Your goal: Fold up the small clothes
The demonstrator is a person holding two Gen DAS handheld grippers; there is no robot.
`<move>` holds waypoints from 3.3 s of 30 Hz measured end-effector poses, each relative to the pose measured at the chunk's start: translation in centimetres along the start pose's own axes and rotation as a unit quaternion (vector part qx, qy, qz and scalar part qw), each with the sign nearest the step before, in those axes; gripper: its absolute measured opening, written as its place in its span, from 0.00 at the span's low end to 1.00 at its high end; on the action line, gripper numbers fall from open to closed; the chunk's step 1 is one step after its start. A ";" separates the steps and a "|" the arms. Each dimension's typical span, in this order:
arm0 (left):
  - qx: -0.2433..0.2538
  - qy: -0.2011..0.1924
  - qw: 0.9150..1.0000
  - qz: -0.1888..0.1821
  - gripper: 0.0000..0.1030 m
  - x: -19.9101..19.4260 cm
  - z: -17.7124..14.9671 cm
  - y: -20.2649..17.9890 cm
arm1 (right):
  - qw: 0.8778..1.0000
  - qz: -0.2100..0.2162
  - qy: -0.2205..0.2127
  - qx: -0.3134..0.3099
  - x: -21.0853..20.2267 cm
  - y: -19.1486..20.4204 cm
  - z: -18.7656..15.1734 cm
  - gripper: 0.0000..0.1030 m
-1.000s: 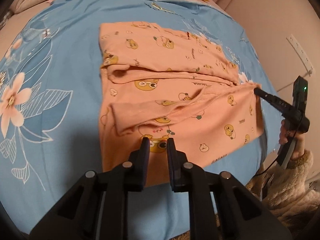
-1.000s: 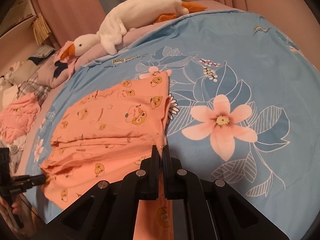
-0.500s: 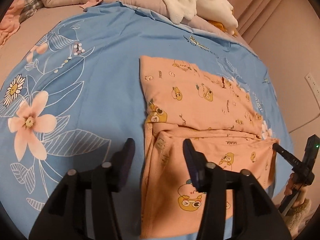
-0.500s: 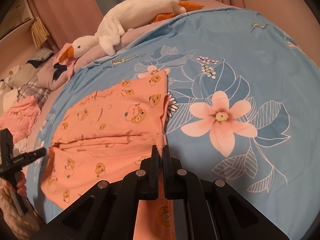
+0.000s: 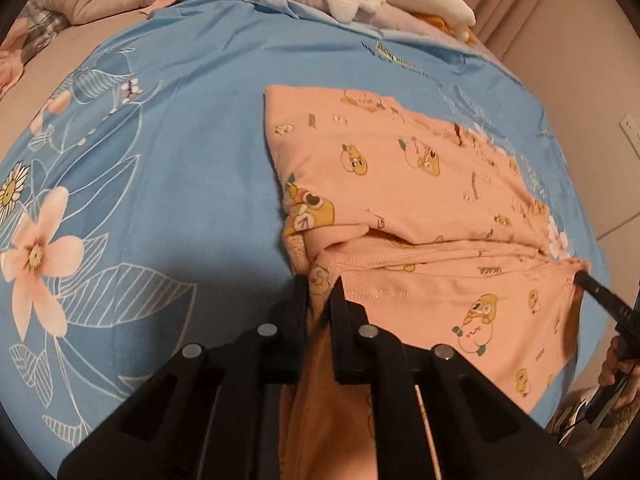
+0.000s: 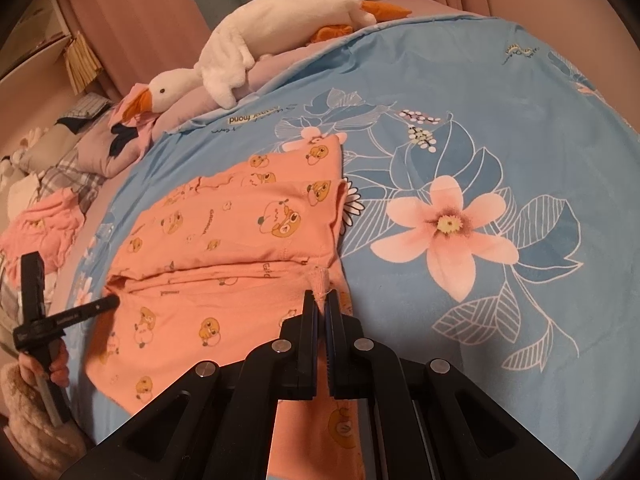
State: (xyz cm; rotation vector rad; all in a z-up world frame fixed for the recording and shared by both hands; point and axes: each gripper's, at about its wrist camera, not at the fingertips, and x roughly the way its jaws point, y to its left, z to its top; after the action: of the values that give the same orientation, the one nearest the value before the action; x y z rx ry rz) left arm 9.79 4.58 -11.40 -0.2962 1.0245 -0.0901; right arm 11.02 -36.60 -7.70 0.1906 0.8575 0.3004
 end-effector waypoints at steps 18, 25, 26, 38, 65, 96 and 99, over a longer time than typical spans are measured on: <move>-0.025 -0.080 0.996 -0.022 0.04 -7.2 -1.7 -1.1 | 0.999 -0.001 -0.031 -0.019 -2.9 1.9 -0.7 0.04; -0.048 -0.110 0.991 -0.051 0.04 -10.1 -2.2 -1.1 | 0.998 0.004 -0.058 -0.024 -5.0 2.6 -0.7 0.04; -0.047 -0.116 0.991 -0.052 0.04 -10.5 -2.2 -1.1 | 0.998 0.005 -0.062 -0.025 -5.2 2.6 -0.7 0.04; -0.046 -0.172 0.981 -0.080 0.04 -14.5 -1.4 -1.8 | 0.993 0.014 -0.115 -0.035 -8.1 3.3 0.7 0.04; -0.029 -0.201 0.975 -0.086 0.04 -16.6 1.7 -2.5 | 0.986 0.027 -0.160 -0.033 -9.3 4.2 4.4 0.04; -0.041 -0.182 0.979 -0.077 0.04 -11.9 9.1 -2.0 | 0.988 0.030 -0.150 -0.027 -5.0 3.8 9.7 0.04; -0.043 -0.180 0.980 -0.076 0.04 -11.3 9.9 -2.0 | 0.988 0.029 -0.148 -0.026 -4.4 3.7 10.1 0.04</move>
State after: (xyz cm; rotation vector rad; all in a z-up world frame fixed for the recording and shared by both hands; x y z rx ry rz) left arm 12.49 7.11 3.34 -0.4520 0.6461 -0.1250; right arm 15.42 -35.08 2.97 0.2060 0.5495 0.3381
